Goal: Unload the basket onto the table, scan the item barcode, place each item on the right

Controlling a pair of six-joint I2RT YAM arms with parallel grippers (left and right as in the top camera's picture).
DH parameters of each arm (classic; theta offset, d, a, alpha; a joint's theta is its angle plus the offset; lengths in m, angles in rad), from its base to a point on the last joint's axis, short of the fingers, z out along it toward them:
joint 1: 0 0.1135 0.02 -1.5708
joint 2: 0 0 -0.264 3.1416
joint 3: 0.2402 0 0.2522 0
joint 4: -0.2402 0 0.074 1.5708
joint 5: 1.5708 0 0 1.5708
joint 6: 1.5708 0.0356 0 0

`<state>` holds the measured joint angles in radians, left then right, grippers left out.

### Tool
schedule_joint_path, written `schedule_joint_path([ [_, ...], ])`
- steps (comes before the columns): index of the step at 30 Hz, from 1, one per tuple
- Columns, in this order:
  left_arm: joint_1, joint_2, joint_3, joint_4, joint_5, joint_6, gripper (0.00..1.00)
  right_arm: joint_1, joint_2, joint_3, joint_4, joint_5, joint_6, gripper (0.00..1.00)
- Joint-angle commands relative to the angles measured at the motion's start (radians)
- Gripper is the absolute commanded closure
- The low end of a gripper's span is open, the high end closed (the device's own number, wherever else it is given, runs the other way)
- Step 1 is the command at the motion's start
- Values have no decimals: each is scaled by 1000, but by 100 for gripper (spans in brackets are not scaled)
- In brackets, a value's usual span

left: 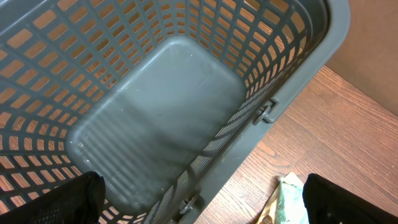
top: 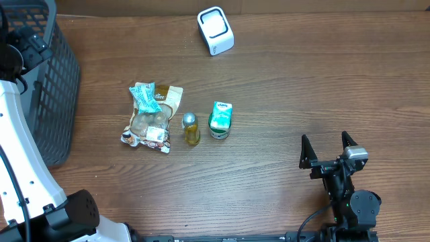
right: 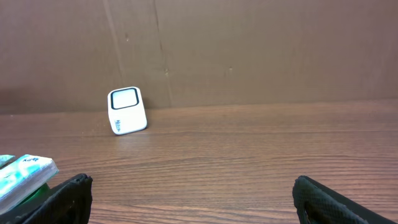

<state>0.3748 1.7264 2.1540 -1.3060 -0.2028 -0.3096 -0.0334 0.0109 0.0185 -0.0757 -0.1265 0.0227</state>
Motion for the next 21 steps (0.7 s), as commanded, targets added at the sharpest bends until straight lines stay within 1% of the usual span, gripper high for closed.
schedule_joint_path([
  [1,3,7,8,0,-3,21,0,-5,-8,-11,4,3,0,0],
  [21,3,7,8,0,-3,21,1,-5,-8,-11,4,3,0,0],
])
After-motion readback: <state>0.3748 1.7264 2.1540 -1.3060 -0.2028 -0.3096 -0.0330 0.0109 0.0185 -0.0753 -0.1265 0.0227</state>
